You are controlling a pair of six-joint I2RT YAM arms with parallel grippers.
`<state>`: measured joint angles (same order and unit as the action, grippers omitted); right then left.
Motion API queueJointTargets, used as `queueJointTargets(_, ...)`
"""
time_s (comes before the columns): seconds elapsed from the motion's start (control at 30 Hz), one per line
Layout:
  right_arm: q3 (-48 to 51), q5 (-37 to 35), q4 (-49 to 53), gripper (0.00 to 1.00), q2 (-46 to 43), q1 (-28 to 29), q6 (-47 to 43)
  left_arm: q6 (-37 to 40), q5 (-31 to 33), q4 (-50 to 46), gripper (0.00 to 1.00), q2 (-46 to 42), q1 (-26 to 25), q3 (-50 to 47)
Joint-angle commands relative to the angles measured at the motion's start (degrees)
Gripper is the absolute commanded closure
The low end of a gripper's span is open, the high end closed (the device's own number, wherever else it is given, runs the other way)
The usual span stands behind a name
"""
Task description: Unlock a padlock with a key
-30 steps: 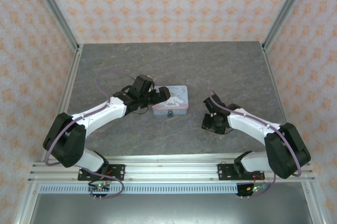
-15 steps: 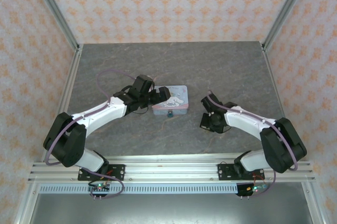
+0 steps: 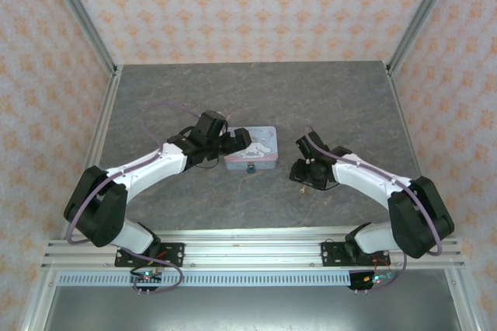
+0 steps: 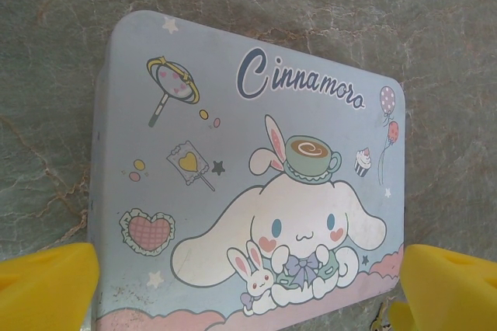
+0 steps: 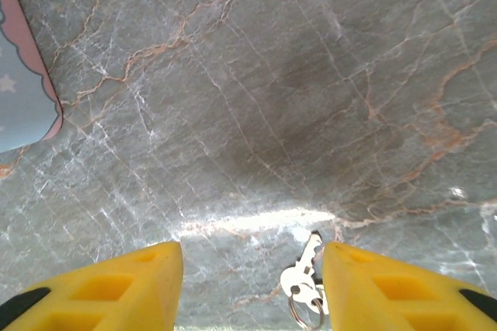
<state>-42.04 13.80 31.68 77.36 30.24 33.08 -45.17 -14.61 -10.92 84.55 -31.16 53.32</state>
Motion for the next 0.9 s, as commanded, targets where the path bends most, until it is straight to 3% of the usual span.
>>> queueJointTargets(0.0,-1.4,-2.5,5.4,0.49,-1.3,0.4,-3.2,-0.9,0.0,0.5,0.0,-0.4,-0.7,1.5)
queueJointTargets(0.17,-1.6,-3.1,7.0,0.53,0.5,1.0,-5.8,-0.9,-0.1,0.5,0.0,-0.3,-0.7,1.7)
queueJointTargets(0.47,-7.1,-9.4,11.9,0.55,8.7,7.2,-9.4,-0.8,0.0,0.4,0.0,-0.6,-0.7,1.5)
queueJointTargets(0.87,-5.4,-9.4,11.5,0.57,9.2,7.4,-9.5,-0.6,-0.2,0.6,0.0,-0.1,-0.7,1.6)
